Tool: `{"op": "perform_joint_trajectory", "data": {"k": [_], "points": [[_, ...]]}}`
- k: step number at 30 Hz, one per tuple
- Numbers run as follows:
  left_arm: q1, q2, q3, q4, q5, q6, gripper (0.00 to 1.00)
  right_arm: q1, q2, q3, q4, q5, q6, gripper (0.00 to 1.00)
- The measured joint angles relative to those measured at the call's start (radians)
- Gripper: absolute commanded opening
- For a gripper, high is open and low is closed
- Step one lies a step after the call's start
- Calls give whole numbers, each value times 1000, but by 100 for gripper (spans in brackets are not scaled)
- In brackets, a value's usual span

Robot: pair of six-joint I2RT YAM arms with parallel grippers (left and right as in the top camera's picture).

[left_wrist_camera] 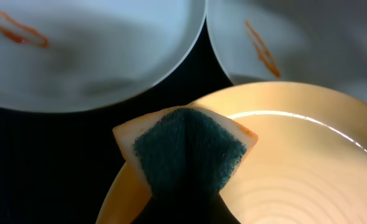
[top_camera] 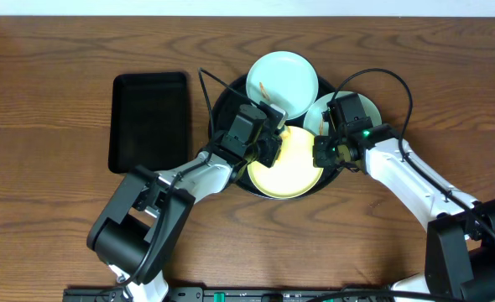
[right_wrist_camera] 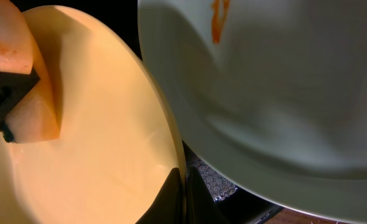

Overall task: Clean dirty plates on tray and stack at the side
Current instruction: 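Scrub the yellow plate surface with the sponge in the left gripper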

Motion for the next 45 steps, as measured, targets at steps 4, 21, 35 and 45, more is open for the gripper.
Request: {"op": "perform_joint_trajectory", "data": {"k": [4, 21, 35, 45], "points": [[0, 0, 0, 5, 0, 0, 8, 0, 0, 0, 0, 0, 0, 1], [0, 23, -2, 165, -33, 0, 8, 0, 0, 0, 3, -1, 0, 1], [0, 51, -3, 161, -50, 0, 8, 0, 0, 0, 3, -3, 0, 1], [0, 39, 1, 92, -53, 0, 8, 0, 0, 0, 3, 1, 0, 1]]}}
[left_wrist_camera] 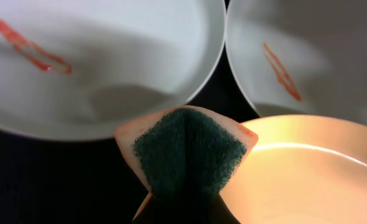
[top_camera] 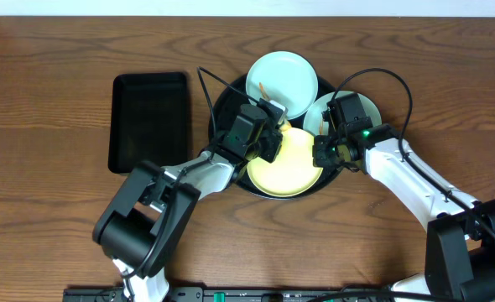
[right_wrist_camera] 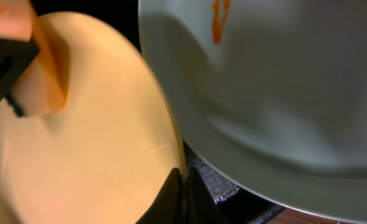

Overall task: Clean dirty plates on tray and stack at the side
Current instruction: 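Scrub the yellow plate surface with the sponge in the left gripper, then return the sponge with the left gripper to the black tray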

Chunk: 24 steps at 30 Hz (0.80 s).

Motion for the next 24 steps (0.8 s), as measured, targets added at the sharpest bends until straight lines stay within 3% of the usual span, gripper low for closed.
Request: {"op": "perform_joint_trajectory", "data": {"k": [8, 13, 19, 24], "points": [[0, -63, 0, -147, -5, 8, 8, 0, 0, 0, 0, 2, 0, 1], [1, -118, -3, -177, -85, 20, 8, 0, 0, 0, 0, 3, 0, 1], [51, -406, -5, -231, -157, 25, 8, 0, 0, 0, 2, 4, -3, 1], [131, -566, -4, -372, -169, 25, 8, 0, 0, 0, 4, 3, -6, 1]]}}
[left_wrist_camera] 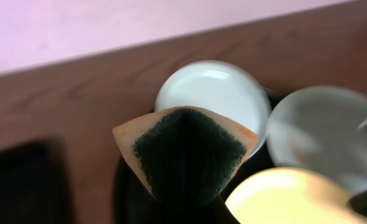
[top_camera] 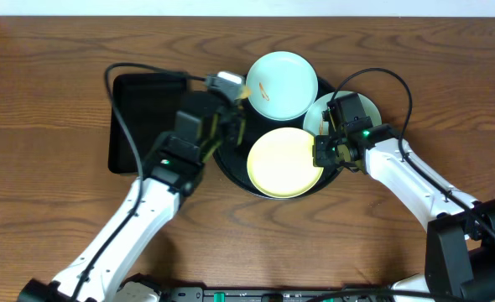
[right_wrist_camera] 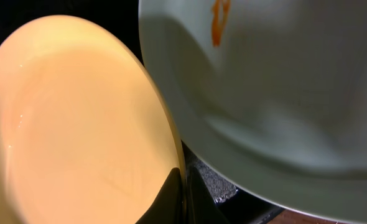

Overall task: Clean dirty plates on tray and stack at the side
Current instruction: 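Return the sponge with the left gripper to the black tray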

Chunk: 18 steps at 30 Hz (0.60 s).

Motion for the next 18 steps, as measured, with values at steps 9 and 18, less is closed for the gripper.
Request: {"op": "perform_joint_trajectory", "data": {"k": [9, 18], "points": [[246, 5, -1, -178, 39, -103, 8, 6, -14, 71, -85, 72, -20, 2], [537, 5, -1, -264, 399, -189, 8, 206, -167, 267, -121, 531, -161, 2]]}}
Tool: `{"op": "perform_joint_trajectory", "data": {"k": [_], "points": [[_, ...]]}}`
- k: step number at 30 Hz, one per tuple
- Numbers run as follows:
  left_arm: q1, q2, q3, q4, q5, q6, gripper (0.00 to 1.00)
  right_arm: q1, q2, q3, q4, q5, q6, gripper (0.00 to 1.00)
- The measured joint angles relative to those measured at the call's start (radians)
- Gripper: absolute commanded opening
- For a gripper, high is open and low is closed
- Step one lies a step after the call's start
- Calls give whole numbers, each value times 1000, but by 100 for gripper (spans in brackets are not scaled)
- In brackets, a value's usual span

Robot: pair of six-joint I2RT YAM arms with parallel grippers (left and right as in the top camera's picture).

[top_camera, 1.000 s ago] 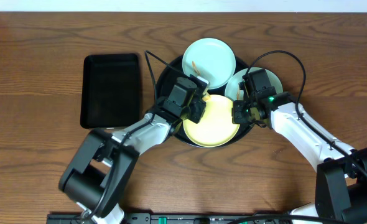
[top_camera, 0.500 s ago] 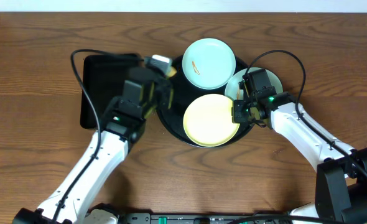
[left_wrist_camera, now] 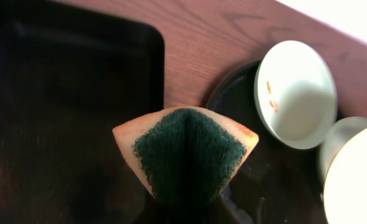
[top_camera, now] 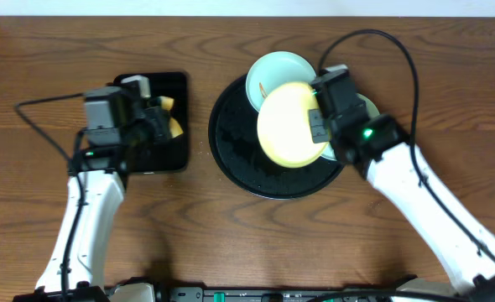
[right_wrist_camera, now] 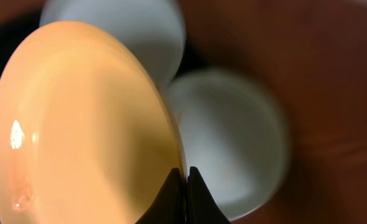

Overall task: Clean dirty plates on tray and stack at the side
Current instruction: 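Return the sponge with the left gripper to the black tray, then carry the yellow plate with the right gripper to the table's right side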

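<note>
My right gripper point(right_wrist_camera: 185, 177) is shut on the rim of the yellow plate point(top_camera: 291, 124), which hangs lifted and tilted above the round black tray point(top_camera: 239, 159). Two pale green plates stay on that tray: one at the back point(top_camera: 268, 71) with an orange smear, and one at the right point(right_wrist_camera: 233, 137), mostly hidden under my right arm in the overhead view. My left gripper point(left_wrist_camera: 185, 202) is shut on the yellow and green sponge point(left_wrist_camera: 185, 152), over the rectangular black tray point(top_camera: 176, 92) at the left.
The wooden table point(top_camera: 315, 243) lies all around. Cables run from both arms across the back of the table. The white wall edge shows along the far side.
My left arm has swung left with the sponge, from beside the round tray to over the rectangular tray. My right gripper has lifted the yellow plate off the round tray and tilted it.
The sponge in my left gripper was on the yellow plate while my right gripper held its rim on the round tray. Then the sponge was at the plate's far edge. Then it was off the plate, beside the tray. Now the plate is lifted.
</note>
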Motion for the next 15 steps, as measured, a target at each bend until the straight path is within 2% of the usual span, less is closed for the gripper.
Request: {"op": "perform_joint_trajectory", "data": {"k": [5, 9, 15], "points": [[106, 0, 0, -39, 142, -21, 8, 156, 8, 10, 27, 305, -84, 2], [130, 0, 0, -41, 206, -25, 8, 249, 78, 7, 180, 549, -203, 1], [130, 0, 0, -64, 242, -25, 8, 360, 161, 6, 359, 727, -404, 1]]}}
